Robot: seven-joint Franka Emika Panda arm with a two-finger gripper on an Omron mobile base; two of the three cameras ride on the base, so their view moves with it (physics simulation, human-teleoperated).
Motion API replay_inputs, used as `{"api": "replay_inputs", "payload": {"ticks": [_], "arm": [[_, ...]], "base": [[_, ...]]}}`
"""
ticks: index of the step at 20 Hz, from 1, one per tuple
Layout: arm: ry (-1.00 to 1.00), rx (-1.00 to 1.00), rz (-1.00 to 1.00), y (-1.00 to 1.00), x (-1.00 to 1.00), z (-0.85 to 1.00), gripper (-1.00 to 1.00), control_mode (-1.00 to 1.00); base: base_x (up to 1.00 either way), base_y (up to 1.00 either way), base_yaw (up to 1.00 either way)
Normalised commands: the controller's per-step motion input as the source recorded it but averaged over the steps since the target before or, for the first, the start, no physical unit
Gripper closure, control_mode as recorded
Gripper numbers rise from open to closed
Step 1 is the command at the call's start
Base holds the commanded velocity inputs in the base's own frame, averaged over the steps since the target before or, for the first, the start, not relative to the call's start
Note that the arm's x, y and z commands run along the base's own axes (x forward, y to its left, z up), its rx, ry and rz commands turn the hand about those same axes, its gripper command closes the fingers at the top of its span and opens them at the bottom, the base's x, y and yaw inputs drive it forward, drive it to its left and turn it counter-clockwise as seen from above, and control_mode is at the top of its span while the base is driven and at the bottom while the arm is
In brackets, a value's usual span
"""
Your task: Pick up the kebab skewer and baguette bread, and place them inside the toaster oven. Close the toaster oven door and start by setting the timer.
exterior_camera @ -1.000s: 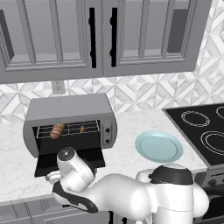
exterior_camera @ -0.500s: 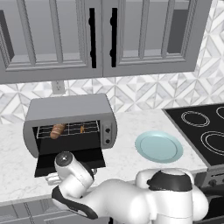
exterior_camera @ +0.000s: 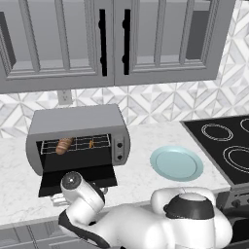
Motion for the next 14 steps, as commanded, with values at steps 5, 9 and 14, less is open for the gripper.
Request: {"api": "replay_inputs", "payload": {"ticks": [5,9,14], "arm": [[-0.21,0.03,0.0,-0.24,0.01,-0.11,-1.0,-1.0],[-0.12,0.02,0.0,-0.44,0.25,0.02,-1.0,-1.0],[-0.03,0.01,0.0,-0.4,0.51,0.28,-1.0,-1.0]], "base": [[0.0,0.0,0.0],[0.0,0.0,0.0],[0.0,0.0,0.0]]}}
